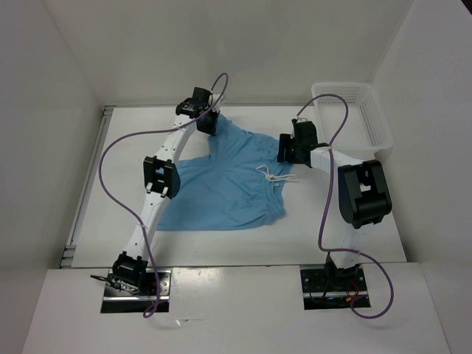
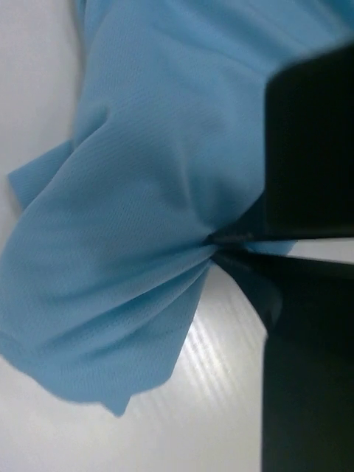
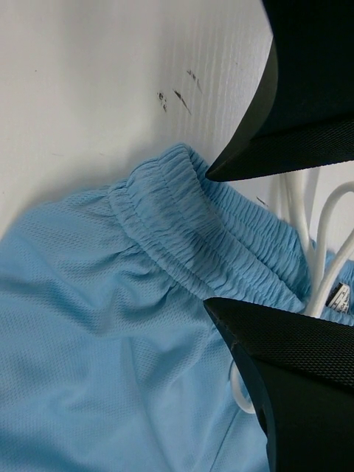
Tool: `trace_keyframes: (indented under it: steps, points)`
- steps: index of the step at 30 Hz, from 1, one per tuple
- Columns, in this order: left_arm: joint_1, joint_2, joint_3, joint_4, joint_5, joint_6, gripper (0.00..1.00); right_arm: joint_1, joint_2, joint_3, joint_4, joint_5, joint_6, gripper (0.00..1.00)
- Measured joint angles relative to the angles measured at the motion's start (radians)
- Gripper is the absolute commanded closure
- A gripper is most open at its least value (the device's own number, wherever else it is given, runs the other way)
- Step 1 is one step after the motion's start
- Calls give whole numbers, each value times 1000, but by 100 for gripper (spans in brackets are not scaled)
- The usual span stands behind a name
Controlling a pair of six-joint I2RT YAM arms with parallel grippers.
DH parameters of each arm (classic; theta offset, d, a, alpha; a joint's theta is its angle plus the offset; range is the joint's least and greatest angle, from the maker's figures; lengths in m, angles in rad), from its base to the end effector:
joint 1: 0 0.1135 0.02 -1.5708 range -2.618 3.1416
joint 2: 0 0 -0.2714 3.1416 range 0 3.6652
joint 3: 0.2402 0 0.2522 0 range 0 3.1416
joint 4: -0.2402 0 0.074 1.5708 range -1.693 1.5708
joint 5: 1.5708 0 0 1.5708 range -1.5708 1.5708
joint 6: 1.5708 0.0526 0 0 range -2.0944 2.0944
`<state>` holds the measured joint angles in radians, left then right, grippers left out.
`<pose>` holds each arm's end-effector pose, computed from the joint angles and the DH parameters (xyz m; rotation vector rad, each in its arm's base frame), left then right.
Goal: Fold and stack the shorts
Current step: Flatten the shorts out, then fold the shorts
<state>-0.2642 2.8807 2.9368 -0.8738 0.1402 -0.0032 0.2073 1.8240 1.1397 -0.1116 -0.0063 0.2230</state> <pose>0.5866 -0.1663 0.1652 0.3780 2.3682 -0.2932 0.3956 0.0835 0.1774 0.0156 2.3771 0.2144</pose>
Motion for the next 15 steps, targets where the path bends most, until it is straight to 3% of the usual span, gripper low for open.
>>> trace_keyframes:
  steps: [3,10,15]
  points:
    - [1,12,38,-84,10,2,99,0,4,1,0,3,2,31]
    - [79,26,154,-299,44,1,100,0,19,1,-2,8,5,33]
    - [172,-125,-97,-356,70,0,100,3,17,1,0,7,5,33]
